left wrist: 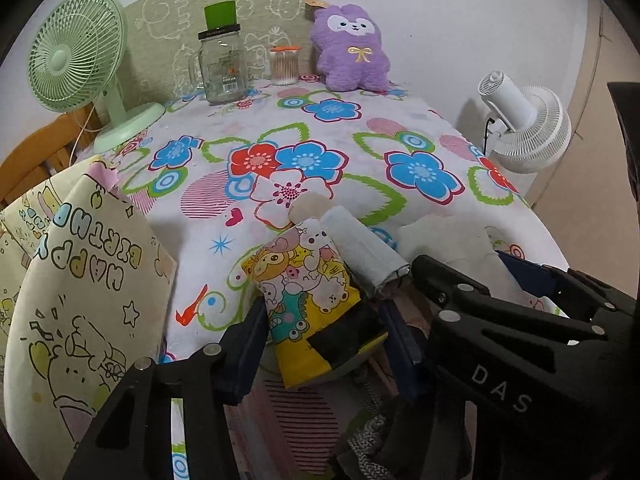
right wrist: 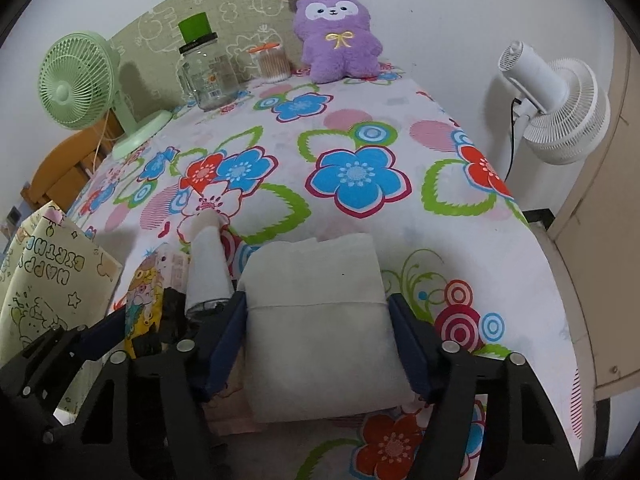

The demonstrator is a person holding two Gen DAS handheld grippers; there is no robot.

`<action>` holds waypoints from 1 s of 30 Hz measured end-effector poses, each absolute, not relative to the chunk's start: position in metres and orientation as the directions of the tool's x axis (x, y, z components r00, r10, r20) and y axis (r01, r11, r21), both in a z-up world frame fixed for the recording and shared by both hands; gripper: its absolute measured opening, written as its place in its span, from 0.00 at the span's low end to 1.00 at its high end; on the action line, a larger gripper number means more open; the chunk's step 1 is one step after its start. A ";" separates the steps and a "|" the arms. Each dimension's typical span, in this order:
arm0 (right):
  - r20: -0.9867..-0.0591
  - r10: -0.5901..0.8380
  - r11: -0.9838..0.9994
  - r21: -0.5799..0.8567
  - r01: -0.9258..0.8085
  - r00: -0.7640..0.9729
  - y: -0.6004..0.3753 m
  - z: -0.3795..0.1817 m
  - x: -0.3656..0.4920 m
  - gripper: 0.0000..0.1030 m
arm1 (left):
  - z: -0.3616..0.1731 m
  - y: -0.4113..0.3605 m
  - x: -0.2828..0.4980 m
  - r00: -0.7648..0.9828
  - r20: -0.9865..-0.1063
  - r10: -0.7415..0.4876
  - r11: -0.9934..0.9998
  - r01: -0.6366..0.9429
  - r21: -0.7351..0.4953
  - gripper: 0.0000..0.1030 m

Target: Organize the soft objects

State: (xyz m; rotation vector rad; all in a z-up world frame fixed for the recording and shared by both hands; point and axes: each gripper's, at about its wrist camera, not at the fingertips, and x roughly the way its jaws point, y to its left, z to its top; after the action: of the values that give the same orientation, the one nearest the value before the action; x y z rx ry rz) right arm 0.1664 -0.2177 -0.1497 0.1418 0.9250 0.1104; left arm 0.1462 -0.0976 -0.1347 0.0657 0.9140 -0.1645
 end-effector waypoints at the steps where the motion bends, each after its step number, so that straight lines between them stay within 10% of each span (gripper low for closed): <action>1: -0.786 0.154 0.985 0.167 -0.035 0.599 -0.217 -0.149 0.166 0.60 | -0.134 -0.097 0.146 0.598 -0.794 -0.114 0.985 0.170 -0.014 0.54; 30: -0.729 0.136 0.988 0.147 -0.040 0.671 -0.210 -0.114 0.138 0.46 | -0.106 -0.092 0.124 0.672 -0.738 -0.063 0.990 0.137 0.041 0.49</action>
State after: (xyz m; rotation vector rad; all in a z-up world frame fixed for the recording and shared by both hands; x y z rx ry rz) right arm 0.1376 -0.2097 -0.1144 0.1222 0.8303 0.0996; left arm 0.1239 -0.0923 -0.1059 0.0952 0.8269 -0.1124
